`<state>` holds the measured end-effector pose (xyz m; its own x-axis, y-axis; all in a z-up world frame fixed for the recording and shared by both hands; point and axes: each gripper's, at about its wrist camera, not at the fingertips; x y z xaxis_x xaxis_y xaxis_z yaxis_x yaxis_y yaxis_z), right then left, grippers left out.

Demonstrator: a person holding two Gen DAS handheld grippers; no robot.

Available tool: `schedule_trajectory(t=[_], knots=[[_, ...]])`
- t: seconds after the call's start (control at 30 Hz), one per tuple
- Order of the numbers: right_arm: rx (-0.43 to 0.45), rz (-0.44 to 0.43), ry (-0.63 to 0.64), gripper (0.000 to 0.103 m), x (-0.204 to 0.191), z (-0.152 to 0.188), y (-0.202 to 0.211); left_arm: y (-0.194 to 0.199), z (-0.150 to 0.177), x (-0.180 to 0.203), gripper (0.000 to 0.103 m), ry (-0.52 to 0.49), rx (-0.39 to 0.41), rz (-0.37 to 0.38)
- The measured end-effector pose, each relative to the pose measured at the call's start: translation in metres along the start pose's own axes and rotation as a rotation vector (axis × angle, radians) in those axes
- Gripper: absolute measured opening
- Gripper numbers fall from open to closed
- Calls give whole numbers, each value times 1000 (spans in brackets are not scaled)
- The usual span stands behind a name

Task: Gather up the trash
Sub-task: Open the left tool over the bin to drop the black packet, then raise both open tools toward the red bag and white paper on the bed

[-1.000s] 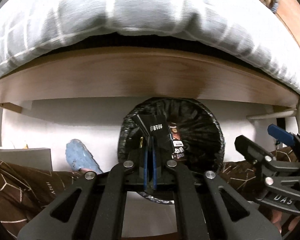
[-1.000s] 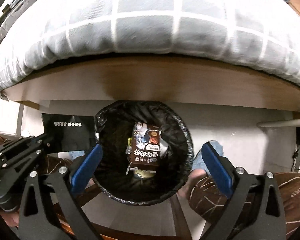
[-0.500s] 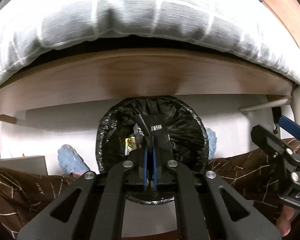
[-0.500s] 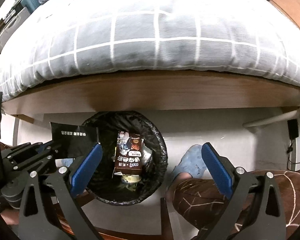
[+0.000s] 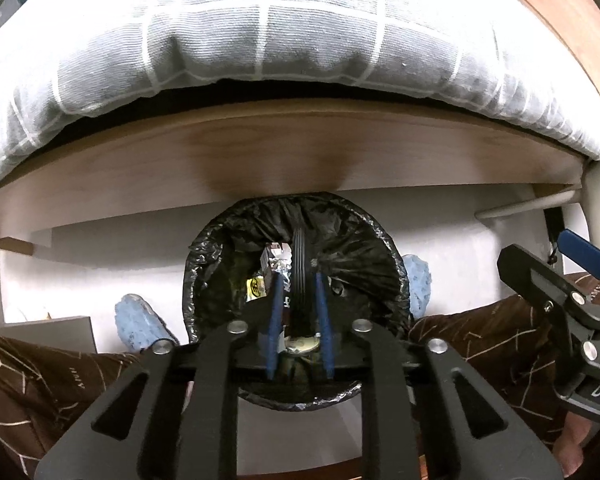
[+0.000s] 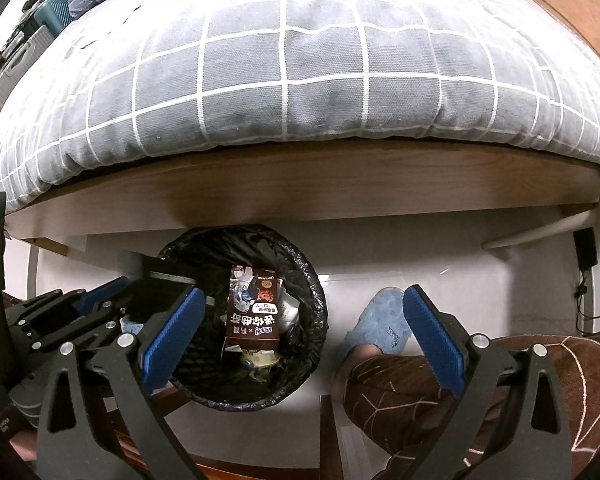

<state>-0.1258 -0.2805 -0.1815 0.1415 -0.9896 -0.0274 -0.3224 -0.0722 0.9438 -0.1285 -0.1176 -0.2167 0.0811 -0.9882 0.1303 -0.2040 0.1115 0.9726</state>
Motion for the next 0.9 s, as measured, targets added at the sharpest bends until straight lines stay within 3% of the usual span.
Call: schedule_trajectory(t=[0.17,0.53,0.9], knots=[[2,5,5,95,-1,0,-1,4,1,-1,47,1,10,-6],[38,11,27,96,-9,-8,10,39,-8,-17,82,13,99,-16],[108,17,57,95,-22,-23,41,83,-18,-35,95,47,205,-25]])
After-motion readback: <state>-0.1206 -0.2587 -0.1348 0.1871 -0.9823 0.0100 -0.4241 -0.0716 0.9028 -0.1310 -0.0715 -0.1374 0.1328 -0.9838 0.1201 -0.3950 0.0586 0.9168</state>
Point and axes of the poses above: each gripper's, at about its wrist camera, not at the fingertips, and y roughly against the way its jaws point, x to its right, z to its underside, and after that the axes turned 8 degrees about y, right-handed
